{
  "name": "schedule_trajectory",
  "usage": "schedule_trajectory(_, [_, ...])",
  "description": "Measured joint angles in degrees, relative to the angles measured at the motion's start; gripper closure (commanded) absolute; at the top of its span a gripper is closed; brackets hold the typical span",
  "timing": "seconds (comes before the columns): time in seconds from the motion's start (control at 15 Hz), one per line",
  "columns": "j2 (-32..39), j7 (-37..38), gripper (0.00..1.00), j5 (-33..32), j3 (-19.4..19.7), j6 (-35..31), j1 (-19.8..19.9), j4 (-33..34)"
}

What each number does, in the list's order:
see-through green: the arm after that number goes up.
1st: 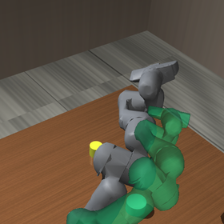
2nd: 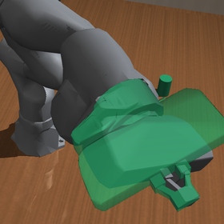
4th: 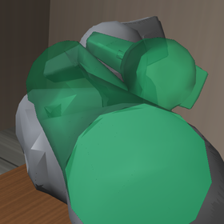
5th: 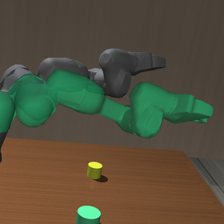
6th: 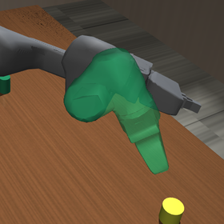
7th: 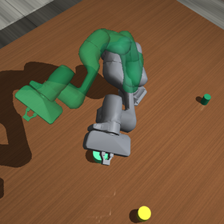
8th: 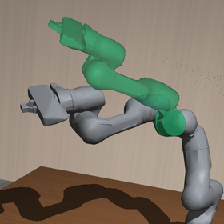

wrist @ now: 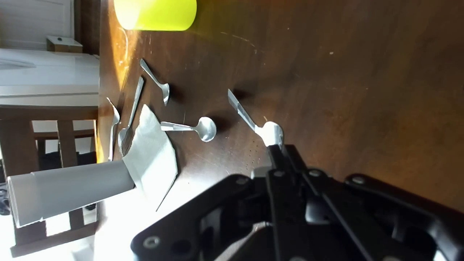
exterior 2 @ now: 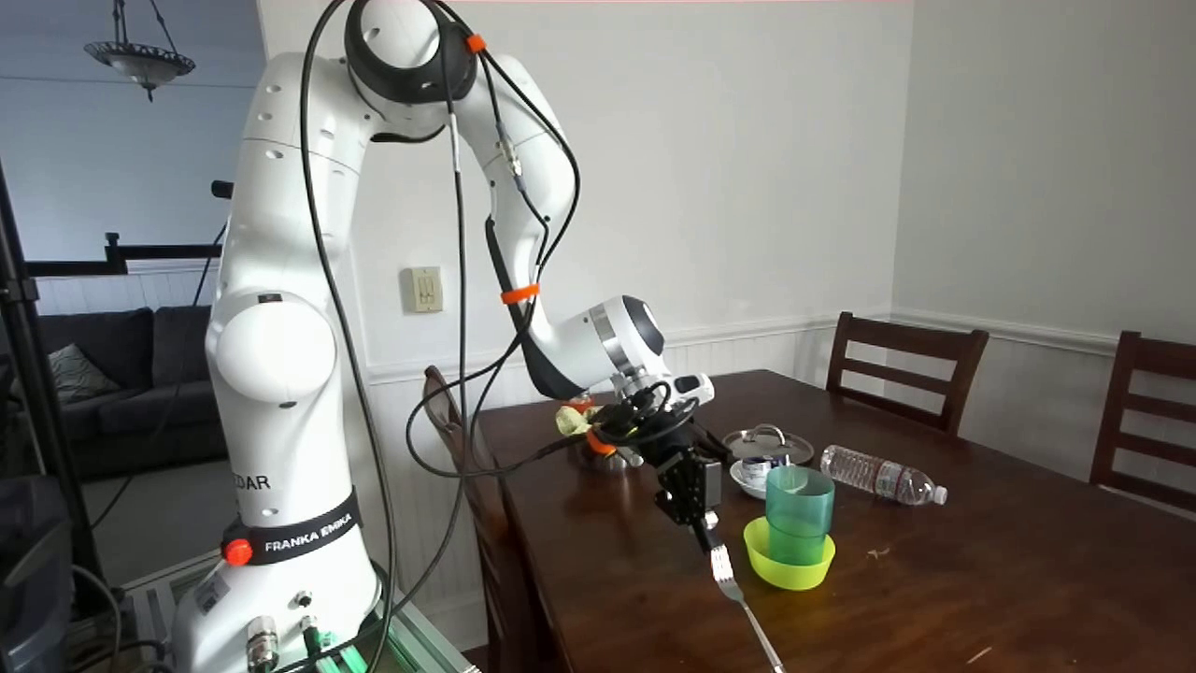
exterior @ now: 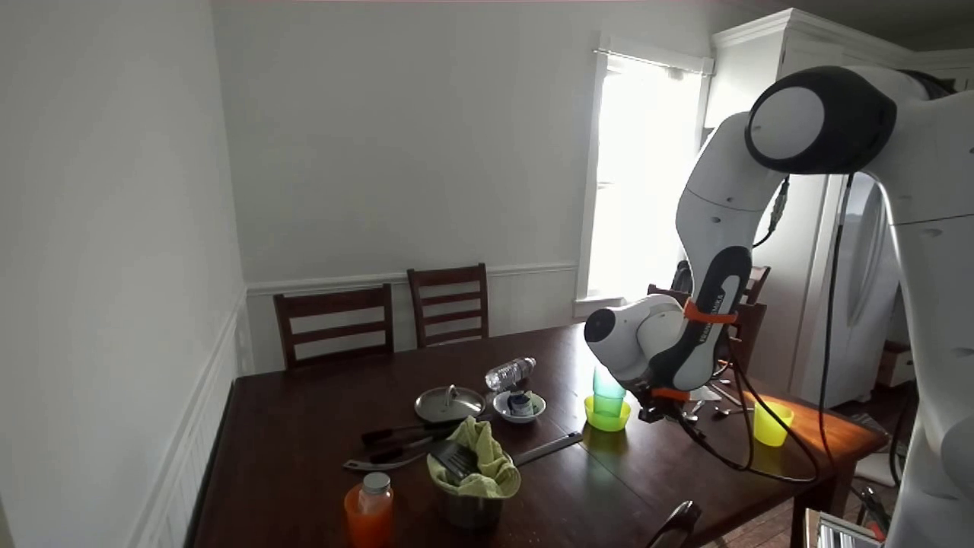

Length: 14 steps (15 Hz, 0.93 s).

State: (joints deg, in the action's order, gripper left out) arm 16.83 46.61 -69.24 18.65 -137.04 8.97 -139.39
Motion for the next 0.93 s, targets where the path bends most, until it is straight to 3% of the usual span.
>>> schedule_trajectory(0.93, [-8.2,-1.9,0.99,-2.9,-3.7,8.0,-0.1,-1.5])
